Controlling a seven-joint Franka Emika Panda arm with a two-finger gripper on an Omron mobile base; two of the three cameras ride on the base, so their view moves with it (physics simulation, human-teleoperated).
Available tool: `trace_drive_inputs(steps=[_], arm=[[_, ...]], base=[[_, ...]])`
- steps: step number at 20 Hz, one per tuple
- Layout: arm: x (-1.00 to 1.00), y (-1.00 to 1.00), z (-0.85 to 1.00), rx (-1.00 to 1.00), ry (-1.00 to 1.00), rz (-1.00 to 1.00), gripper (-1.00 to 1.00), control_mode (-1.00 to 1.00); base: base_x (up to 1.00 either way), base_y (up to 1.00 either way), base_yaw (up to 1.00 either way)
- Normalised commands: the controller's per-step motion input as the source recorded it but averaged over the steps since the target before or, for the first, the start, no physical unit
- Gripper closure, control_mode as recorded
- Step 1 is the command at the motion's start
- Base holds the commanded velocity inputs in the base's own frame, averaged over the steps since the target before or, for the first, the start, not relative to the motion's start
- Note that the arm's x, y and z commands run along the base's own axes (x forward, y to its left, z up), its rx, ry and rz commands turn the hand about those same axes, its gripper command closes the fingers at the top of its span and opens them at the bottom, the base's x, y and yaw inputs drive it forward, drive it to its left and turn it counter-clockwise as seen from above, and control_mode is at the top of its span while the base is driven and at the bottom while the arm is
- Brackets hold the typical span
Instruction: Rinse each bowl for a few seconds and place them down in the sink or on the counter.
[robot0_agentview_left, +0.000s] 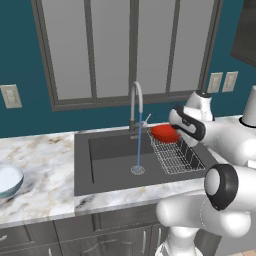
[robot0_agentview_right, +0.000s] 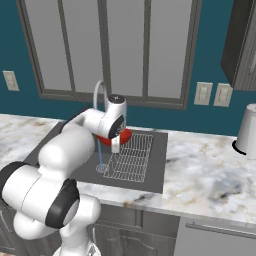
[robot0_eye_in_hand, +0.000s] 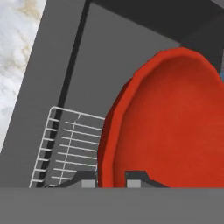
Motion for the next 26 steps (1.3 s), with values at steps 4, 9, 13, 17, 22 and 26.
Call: trace_drive_inputs(steps=[4,9,13,17,22,26], arm=[[0.0,-0.03,0.0,-0.01,0.01,-0.16,1.0,-1.0],[-0.02,-0.14,0.0,0.0,0.03,-0.15,1.0,-1.0],[-0.02,-0.15,0.0,0.0,0.02,-0.13,1.0,-1.0],[0.0,-0.01,-0.01,0.0,0.0,-0.07,1.0,-1.0],[0.0,0.0,-0.07,0.0,0.0,-0.04,1.0,-1.0],[0.0,0.0,-0.12,0.0,0.0,-0.01,1.0,-1.0]], base=[[0.0,0.0,0.0],[0.0,0.0,0.0],[0.0,0.0,0.0],[0.0,0.0,0.0],[0.0,0.0,0.0],[0.0,0.0,0.0]])
